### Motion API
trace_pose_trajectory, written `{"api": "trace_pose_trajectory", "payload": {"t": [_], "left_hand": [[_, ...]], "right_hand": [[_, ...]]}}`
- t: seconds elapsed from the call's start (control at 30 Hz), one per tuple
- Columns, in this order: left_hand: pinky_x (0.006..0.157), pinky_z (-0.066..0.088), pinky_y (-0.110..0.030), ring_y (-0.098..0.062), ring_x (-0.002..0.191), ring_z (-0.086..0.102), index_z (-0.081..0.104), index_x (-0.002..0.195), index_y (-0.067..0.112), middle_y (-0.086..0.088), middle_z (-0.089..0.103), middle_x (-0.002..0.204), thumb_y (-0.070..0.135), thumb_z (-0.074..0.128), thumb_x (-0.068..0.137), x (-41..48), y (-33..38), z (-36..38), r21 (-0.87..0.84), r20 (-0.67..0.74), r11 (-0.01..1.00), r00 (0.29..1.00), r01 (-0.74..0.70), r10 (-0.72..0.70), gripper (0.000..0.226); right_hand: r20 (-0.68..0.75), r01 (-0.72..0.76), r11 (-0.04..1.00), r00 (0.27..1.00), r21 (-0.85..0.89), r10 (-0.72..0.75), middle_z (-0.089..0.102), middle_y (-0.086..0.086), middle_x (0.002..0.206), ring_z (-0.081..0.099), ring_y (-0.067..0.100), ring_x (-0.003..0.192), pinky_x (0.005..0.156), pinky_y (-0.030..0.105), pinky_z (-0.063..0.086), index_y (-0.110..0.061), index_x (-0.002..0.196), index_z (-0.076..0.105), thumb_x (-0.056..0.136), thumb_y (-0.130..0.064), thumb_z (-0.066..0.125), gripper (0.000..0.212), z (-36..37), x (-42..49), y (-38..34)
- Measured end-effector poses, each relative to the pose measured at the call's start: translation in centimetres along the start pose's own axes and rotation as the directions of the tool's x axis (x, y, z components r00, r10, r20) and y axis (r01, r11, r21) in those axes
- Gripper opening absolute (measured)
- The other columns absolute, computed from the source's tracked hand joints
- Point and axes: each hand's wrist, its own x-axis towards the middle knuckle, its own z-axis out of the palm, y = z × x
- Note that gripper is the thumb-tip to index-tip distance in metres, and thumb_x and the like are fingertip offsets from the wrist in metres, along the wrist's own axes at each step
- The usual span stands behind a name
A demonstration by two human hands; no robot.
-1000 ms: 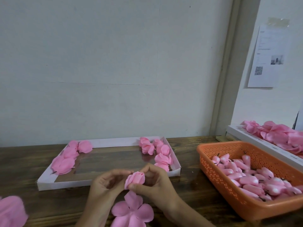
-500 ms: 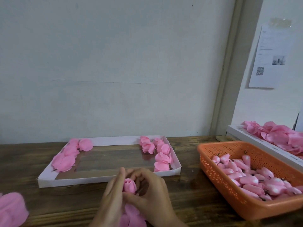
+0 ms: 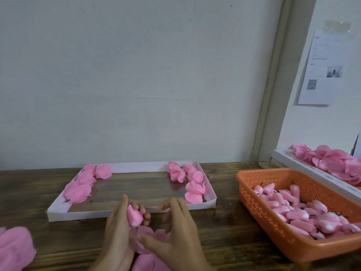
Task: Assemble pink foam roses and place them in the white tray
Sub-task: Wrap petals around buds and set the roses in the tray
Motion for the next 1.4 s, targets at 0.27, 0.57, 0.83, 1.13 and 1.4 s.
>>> {"api": "trace_pose_trajectory", "payload": {"t": [0.27,0.57,0.83,1.13,1.4], "left_hand": [[0.039,0.04,-0.021,-0.015,0.042,0.047,0.053,0.077,0.007,-0.006,0.049,0.055,0.048,0.039,0.106,-0.5,0.5,0.1,-0.064,0.103,0.997,0.994,0.051,-0.044,0.052],[0.045,0.052,-0.023,-0.013,0.045,0.056,0.065,0.076,0.014,-0.002,0.056,0.055,0.057,0.036,0.103,0.3,0.3,0.7,-0.096,0.1,0.985,0.985,0.147,-0.137,0.059],[0.06,0.059,-0.037,-0.017,0.054,0.065,0.077,0.065,0.017,-0.003,0.062,0.064,0.056,0.044,0.102,-0.5,0.3,0.5,-0.161,0.118,0.976,0.985,0.147,-0.129,0.063],[0.053,0.044,-0.027,-0.012,0.061,0.058,0.071,0.083,0.02,0.002,0.063,0.073,0.057,0.058,0.08,-1.6,-0.2,0.9,-0.05,0.154,0.994,0.984,0.101,-0.093,0.039],[0.051,0.053,-0.029,-0.019,0.052,0.059,0.073,0.081,0.021,-0.003,0.059,0.069,0.059,0.058,0.084,-2.6,-0.6,1.2,-0.024,0.25,0.993,0.963,0.114,-0.105,0.041]], "right_hand": [[0.159,-0.255,0.961,0.958,0.103,0.237,0.074,-0.017,0.079,0.064,0.0,0.064,0.063,0.015,0.049,-0.026,0.097,0.07,0.07,-0.038,0.088,0.034,0.4,0.0,0.1],[0.157,-0.398,0.84,0.917,0.368,0.366,0.078,0.009,0.081,0.074,0.02,0.074,0.074,0.04,0.061,-0.007,0.095,0.067,0.072,-0.017,0.092,0.036,0.1,0.6,0.4],[0.128,-0.287,0.79,0.957,0.542,0.261,0.077,0.011,0.083,0.074,0.018,0.072,0.067,0.029,0.057,-0.007,0.093,0.063,0.067,-0.014,0.092,0.04,0.7,0.3,-0.1],[0.071,-0.207,0.756,0.975,0.621,0.208,0.075,0.022,0.089,0.074,0.032,0.079,0.08,0.051,0.062,-0.017,0.085,0.067,0.067,-0.001,0.091,0.033,1.1,0.4,0.0],[0.056,-0.138,0.848,0.99,0.511,0.127,0.079,0.011,0.089,0.077,0.027,0.083,0.082,0.034,0.061,-0.012,0.088,0.068,0.077,0.002,0.086,0.025,1.0,-0.1,-0.3]]}}
